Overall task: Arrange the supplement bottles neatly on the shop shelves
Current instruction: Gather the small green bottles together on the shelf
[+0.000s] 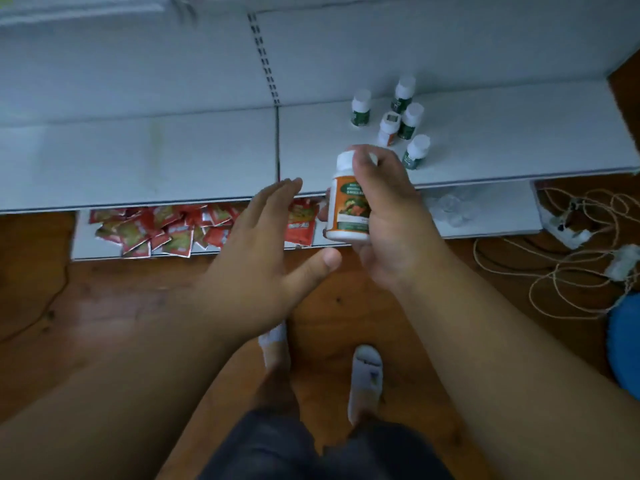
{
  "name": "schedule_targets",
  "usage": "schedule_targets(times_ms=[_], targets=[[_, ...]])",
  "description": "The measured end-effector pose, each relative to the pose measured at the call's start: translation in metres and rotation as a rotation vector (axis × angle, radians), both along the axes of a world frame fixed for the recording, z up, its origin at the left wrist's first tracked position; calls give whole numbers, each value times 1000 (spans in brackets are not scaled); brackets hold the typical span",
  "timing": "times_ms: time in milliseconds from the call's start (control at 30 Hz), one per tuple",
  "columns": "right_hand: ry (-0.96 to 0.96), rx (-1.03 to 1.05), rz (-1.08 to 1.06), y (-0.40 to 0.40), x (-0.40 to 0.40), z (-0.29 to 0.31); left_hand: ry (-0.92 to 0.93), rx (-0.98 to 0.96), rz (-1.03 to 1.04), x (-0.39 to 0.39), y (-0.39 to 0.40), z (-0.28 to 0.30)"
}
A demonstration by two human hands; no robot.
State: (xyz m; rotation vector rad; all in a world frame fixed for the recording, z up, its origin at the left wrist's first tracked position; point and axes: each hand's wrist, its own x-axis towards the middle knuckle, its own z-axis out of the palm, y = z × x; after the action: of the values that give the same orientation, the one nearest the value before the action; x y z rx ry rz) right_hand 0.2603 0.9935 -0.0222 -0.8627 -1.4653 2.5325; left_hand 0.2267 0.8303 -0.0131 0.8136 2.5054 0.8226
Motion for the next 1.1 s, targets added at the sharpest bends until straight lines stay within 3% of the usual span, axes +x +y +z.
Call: schedule_targets(times_ms=[167,367,500,733,933,1100], targets=[[76,48,254,-56,43,109,-26,-28,161,82,-71,106],[309,151,428,-134,-3,205,150,25,298,71,-141,180],[326,116,511,-208,-33,223,194,30,383,49,-207,204],[349,254,574,-323,-99,238,266,56,456,-18,-319,223],[393,384,543,-361,-169,255,300,36,391,-97,-362,236],[448,533,570,-367,-248,247,290,-16,438,-160,-368,214]])
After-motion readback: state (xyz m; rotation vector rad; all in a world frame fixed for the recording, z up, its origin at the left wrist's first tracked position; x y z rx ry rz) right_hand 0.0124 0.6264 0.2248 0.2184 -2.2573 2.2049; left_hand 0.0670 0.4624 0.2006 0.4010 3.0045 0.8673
